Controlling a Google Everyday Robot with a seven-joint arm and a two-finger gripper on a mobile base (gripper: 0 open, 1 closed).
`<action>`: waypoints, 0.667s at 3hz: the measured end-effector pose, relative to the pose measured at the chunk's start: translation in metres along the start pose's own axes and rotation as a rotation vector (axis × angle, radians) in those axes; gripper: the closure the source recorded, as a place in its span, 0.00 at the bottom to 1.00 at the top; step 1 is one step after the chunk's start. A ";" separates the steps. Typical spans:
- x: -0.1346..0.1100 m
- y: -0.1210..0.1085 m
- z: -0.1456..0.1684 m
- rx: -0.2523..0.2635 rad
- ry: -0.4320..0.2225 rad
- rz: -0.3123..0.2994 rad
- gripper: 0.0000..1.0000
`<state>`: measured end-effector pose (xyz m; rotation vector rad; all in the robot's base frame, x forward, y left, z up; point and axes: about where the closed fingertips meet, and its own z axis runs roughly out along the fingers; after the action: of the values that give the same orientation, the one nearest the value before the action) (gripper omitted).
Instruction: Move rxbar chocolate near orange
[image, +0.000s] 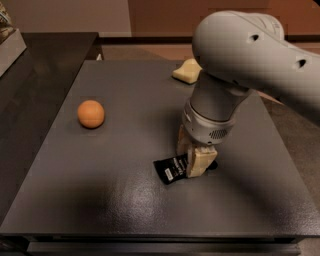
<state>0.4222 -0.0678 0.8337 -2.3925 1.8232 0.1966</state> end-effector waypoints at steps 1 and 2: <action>0.000 -0.003 -0.012 0.025 -0.010 0.002 1.00; -0.005 -0.013 -0.028 0.059 -0.011 0.006 1.00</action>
Offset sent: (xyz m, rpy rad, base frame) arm 0.0241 0.0083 0.0522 0.0390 -0.0913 -0.0314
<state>0.4343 -0.0646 0.8623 -2.3425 1.8051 0.1534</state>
